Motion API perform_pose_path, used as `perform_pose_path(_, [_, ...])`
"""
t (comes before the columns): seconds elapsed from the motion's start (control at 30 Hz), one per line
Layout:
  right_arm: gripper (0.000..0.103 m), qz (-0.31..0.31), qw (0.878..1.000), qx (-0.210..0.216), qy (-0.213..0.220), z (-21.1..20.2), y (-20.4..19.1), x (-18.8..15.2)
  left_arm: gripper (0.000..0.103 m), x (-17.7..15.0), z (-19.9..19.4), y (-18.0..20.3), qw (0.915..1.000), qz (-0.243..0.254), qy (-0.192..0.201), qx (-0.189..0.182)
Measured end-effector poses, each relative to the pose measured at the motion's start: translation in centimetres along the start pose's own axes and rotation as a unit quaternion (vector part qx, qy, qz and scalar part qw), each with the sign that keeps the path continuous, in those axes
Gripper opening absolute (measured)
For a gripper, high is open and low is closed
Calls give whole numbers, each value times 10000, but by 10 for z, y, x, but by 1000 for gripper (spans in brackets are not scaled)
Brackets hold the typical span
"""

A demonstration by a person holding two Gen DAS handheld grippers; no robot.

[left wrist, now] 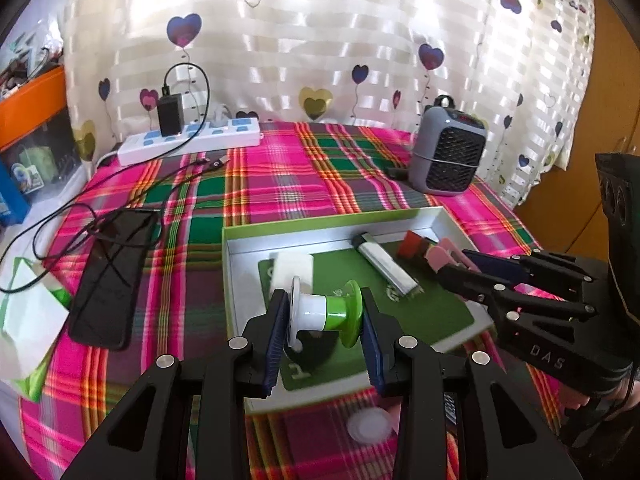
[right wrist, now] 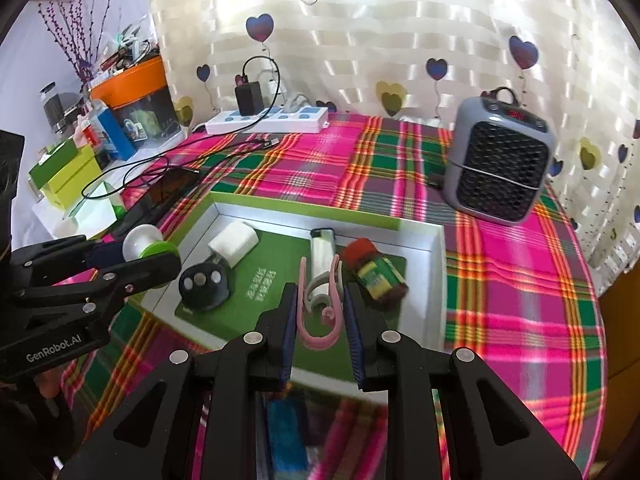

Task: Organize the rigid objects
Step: 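Lower the spool and pink ear hook into the green box with both grippers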

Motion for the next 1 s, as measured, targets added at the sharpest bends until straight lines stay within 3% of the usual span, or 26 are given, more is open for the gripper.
perform_pose_path(0.6, [24, -139, 9988, 167, -444, 68, -13, 20, 33, 25, 51, -27, 9996, -164, -206, 129])
perform_pose_path(1.0, [24, -241, 9985, 169, -463, 83, -19, 25, 33, 24, 66, -33, 9988, -257, -353, 205])
Point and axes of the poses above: each gripper's, at about its wrist camera, not at the fingertips, and z roughly the way its jaws point, y to its right, x to its top, the point moved 6 cm from there along z, roughly the way its jaws point, and after that the axes turned 2 degrees about -z, right-handed, at the moved point
